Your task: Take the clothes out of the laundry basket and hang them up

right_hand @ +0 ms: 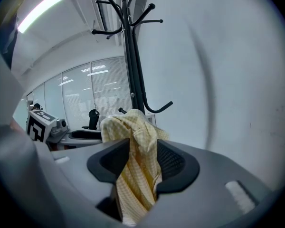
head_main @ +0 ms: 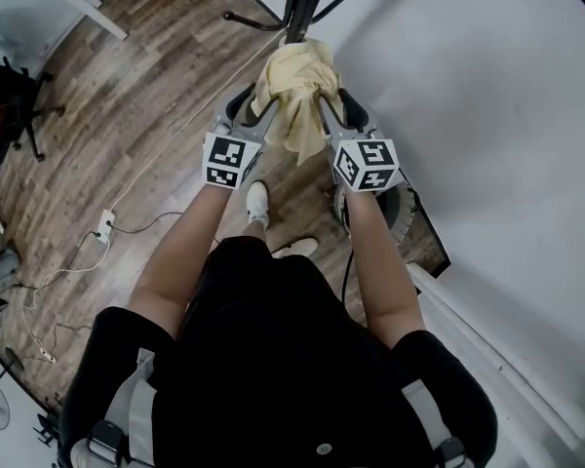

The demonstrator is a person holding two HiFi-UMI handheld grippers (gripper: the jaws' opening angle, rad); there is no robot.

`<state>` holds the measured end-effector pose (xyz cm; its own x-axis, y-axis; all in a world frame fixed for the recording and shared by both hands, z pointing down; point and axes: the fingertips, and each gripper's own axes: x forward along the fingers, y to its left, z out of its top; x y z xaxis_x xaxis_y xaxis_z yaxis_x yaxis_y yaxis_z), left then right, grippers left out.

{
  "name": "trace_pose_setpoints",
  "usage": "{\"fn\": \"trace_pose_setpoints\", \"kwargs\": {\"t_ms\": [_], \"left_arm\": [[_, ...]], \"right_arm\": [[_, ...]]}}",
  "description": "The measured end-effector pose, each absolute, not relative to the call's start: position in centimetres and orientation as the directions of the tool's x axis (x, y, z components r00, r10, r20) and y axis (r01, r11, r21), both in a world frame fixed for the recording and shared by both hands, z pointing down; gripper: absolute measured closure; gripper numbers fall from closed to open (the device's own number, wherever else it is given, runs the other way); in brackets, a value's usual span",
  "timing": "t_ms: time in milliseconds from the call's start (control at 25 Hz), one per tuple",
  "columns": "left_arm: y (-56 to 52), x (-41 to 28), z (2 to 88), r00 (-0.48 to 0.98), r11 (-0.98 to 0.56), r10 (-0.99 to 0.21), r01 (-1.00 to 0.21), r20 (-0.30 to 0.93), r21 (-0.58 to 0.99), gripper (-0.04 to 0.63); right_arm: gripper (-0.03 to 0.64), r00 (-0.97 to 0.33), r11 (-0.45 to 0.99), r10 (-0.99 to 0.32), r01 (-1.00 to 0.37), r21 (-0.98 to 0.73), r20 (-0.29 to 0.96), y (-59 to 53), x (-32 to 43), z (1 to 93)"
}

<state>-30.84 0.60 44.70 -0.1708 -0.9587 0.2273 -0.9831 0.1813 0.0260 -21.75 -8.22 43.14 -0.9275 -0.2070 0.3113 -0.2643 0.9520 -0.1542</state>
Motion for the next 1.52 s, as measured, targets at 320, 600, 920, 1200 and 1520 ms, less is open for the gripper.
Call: {"fn": "trace_pose_setpoints", "kwargs": {"t_ms": [320, 600, 920, 1200, 1520], "left_arm": [[3.6, -29.0, 41.5, -0.163, 0.172, -0.968, -0.985, 0.188, 0.032, 0.238], [3.7, -21.9, 36.8, -0.087, 0.097, -0.99, -0.991, 0.109, 0.09, 0.132], [-1.4, -7.0, 33.1, 0.104, -0.102, -0.994, -0.992, 0.034, 0.071, 0.094], [-6.0, 6.7, 34.8, 0.222, -0.217, -0.973, -0.973, 0.068, 0.08, 0.094], [-11.2, 11.1, 40.4, 0.263, -0.243, -0.951, -0.961, 0.164, 0.13, 0.094]], "right_arm": [[0.268, -0.923, 0.943, -0.269, -0.31, -0.119, 0.276, -8.5, -16.8, 41.1], [0.142, -0.922, 0.927, -0.333, -0.358, -0.112, 0.198, -9.8, -6.3, 37.7], [0.118, -0.845, 0.844, -0.516, -0.53, -0.085, 0.144, -12.9, 9.8, 35.1], [0.12, -0.786, 0.778, -0.597, -0.616, -0.124, 0.161, -15.1, 23.2, 37.5], [0.121, -0.794, 0.785, -0.563, -0.6, -0.15, 0.228, -18.7, 25.3, 42.2]]}}
